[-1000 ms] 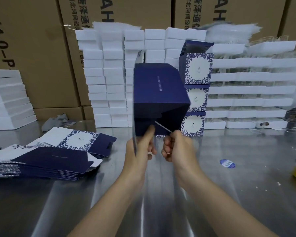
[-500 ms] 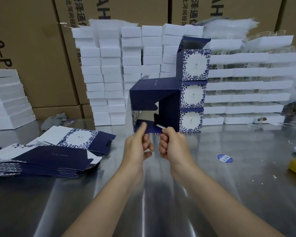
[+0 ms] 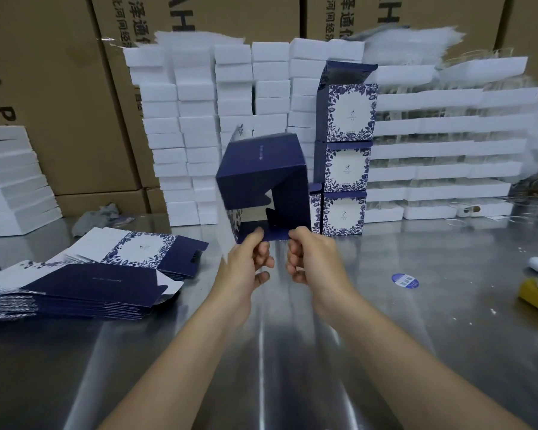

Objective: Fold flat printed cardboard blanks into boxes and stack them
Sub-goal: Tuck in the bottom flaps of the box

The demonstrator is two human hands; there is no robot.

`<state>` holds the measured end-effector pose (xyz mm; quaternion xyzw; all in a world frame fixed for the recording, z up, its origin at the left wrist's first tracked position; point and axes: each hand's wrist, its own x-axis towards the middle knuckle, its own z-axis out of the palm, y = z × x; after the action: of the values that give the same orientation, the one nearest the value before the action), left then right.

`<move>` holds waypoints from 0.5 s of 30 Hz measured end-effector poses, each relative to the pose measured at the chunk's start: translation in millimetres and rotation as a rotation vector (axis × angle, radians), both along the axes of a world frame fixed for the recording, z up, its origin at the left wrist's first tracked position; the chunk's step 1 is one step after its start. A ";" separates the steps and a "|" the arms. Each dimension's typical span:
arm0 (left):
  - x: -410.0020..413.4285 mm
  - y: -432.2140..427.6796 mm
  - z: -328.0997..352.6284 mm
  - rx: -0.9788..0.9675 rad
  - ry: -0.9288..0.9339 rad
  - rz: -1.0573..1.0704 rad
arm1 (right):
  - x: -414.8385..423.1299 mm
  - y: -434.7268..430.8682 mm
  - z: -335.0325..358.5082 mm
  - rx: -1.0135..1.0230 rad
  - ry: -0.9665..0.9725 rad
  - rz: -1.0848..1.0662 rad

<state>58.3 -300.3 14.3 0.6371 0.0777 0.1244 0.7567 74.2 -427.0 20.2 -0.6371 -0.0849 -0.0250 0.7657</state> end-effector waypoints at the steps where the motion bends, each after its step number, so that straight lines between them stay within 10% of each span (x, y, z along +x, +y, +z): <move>1: 0.6 1.1 -0.1 0.015 -0.002 -0.012 | 1.0 -1.1 -1.0 -0.019 -0.024 -0.029; 11: -15.0 5.7 10.8 0.375 0.002 -0.292 | 8.6 -11.1 1.4 -0.074 -0.306 -0.295; 15: -14.5 16.1 9.8 0.326 0.066 -0.053 | 13.6 -21.6 4.7 -0.066 -0.352 -0.365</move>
<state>43.8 -284.2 24.1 0.7570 0.0644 0.0944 0.6434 87.8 -448.6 24.9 -0.6523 -0.1013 -0.2706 0.7008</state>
